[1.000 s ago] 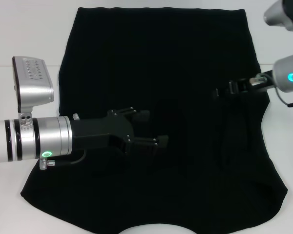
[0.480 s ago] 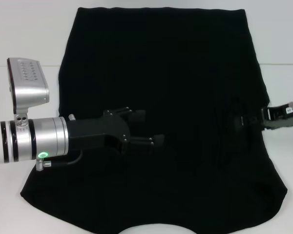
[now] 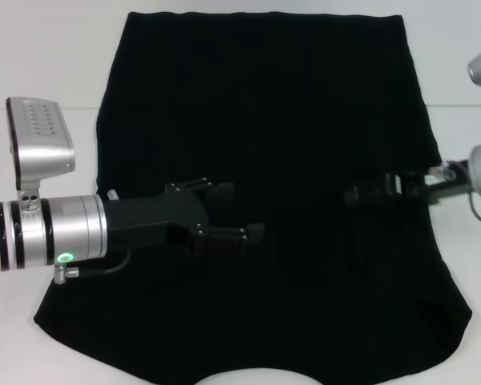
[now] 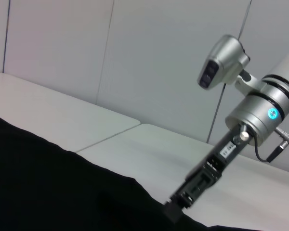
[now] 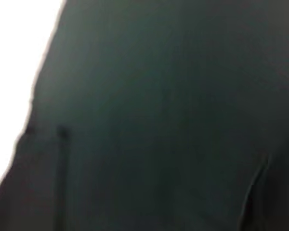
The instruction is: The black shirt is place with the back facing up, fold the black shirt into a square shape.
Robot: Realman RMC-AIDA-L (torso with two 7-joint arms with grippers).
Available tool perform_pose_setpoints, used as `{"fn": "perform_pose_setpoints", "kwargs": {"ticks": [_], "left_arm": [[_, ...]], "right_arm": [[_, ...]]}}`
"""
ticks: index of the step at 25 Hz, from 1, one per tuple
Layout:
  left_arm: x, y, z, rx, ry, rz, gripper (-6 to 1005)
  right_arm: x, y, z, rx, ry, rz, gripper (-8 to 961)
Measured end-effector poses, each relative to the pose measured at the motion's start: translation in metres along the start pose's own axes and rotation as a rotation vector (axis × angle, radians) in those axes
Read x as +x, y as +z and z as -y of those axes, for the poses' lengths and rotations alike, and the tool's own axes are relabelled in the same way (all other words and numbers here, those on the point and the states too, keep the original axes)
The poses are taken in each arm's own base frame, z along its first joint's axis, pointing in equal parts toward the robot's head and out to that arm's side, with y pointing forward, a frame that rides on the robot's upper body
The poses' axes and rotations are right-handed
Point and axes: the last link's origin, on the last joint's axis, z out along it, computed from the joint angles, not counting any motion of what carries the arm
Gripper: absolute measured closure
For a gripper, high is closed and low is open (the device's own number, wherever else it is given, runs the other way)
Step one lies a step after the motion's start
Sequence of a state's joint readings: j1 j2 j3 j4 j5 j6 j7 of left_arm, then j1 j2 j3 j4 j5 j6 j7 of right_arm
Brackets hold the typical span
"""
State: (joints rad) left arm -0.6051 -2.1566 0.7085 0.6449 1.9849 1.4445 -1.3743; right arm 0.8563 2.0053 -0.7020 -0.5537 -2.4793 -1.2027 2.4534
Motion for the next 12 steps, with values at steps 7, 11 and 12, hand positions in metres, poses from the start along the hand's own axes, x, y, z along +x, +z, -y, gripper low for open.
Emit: {"fn": "perform_pose_setpoints", "kwargs": {"ticks": [7,11,12], "left_arm": [[-0.004,-0.007,0.001,0.021,-0.014,-0.011,51],[-0.008,-0.014,0.001,0.035,-0.02,-0.01,51],[-0.01,-0.017,0.001,0.038,-0.021,-0.008,51]], "right_arm": [[-0.013,0.0,-0.028,-0.167,-0.024,0.077,218],[-0.013,-0.004,-0.025,-0.172,-0.041,0.089,220],[-0.012,-0.006,-0.022,-0.173,-0.052,0.101,219]]}}
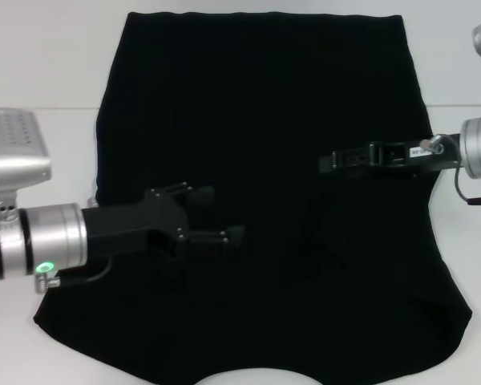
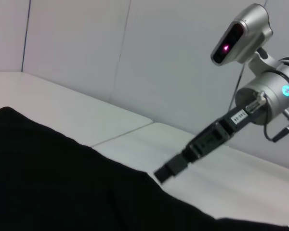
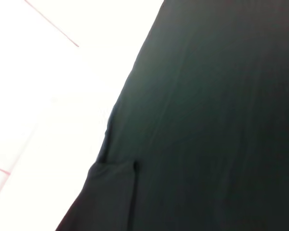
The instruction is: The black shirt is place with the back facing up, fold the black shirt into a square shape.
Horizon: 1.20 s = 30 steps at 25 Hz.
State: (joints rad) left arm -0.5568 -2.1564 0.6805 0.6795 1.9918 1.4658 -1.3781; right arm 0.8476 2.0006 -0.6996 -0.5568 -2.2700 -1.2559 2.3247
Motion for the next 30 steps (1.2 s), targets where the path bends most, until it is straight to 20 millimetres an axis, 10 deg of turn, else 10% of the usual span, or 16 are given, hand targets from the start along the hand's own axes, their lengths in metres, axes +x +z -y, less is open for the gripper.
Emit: {"fn": "perform_pose_setpoints", "kwargs": {"ticks": [11,30], "left_arm": [[-0.025,-0.069,-0.011,0.048,-0.121,-0.011,51],[-0.074,-0.152,-0.006,0.341,-0.425,0.165,51]], "right_arm": [[0.031,-0.012,0.005,-0.152,-0.224,0.195,213],[0.05,0.002,-0.033,-0.314,-0.598,0.006,219]]}}
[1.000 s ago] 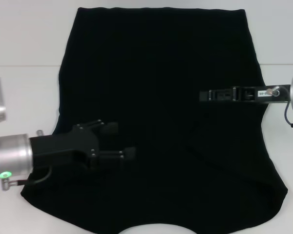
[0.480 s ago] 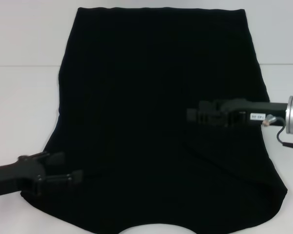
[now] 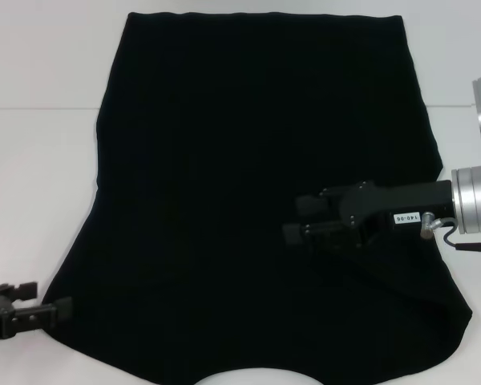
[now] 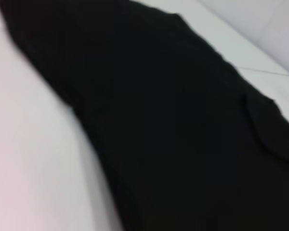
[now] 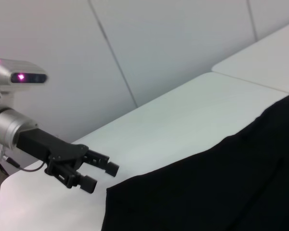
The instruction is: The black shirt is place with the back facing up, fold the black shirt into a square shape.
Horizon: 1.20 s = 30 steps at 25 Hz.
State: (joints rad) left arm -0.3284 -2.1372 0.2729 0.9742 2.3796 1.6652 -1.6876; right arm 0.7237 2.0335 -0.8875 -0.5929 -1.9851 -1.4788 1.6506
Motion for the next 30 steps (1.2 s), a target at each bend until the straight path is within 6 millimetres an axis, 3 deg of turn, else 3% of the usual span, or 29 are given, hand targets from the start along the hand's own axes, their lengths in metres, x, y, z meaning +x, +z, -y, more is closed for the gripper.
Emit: {"fn": "perform_pose_setpoints", "kwargs": {"ticks": [6,15,30], "left_arm": [[-0.008,-0.003,0.01,0.067,-0.038,0.027,50],[-0.008,0.007,0.005,0.018,-0.029,0.086,51],[0.005,0.025,-0.001,-0.019,0.026,0.12,179]], "right_arm": [[-0.006,-0.002,0.003,0.013,-0.005,0.008,220],[-0.008,-0.005,0.005,0.018,0.003,0.019,220],[-0.009,-0.007,0.006,0.023,0.009,0.035,219]]}}
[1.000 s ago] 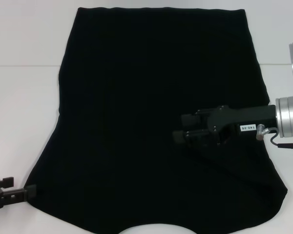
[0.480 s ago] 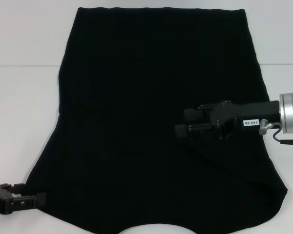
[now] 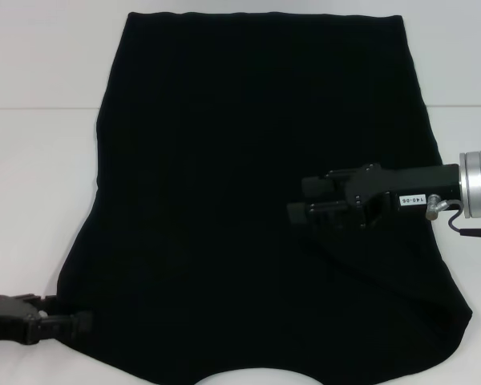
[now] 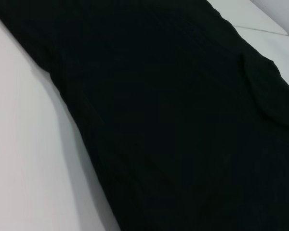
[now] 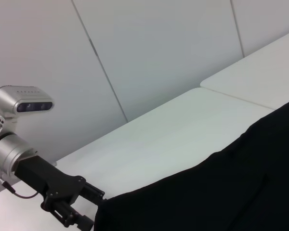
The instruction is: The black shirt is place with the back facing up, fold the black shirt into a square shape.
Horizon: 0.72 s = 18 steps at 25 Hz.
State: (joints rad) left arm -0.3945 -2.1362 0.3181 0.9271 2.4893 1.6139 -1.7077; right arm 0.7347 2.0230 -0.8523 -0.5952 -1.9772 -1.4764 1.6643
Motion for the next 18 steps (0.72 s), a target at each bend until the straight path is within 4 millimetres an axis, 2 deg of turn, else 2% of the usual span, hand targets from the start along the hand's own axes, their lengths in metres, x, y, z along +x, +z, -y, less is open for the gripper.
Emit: {"fn": "perform_pose_setpoints", "kwargs": {"ticks": [4,10,15,18], "left_arm": [[0.003,0.0018,0.0012,0.003,0.004,0.004,213],[0.0047,0.0025,0.0029,0.017,-0.003,0.015,411],[0.0048,0.0014,0.0039,0.024,-0.005,0.023,653],[0.0055,0.0008,0.0044,0.028,-0.003,0.023,714]], "right_arm": [[-0.0009,-0.0011,0.0,-0.001,0.003,0.01,219],[0.0001,-0.0033,-0.0005,-0.004,0.011,0.02,220],[0.0008,-0.0047,-0.0007,-0.006,0.015,0.024,220],[0.0012,-0.0052,-0.0005,-0.005,0.02,0.024,220]]}}
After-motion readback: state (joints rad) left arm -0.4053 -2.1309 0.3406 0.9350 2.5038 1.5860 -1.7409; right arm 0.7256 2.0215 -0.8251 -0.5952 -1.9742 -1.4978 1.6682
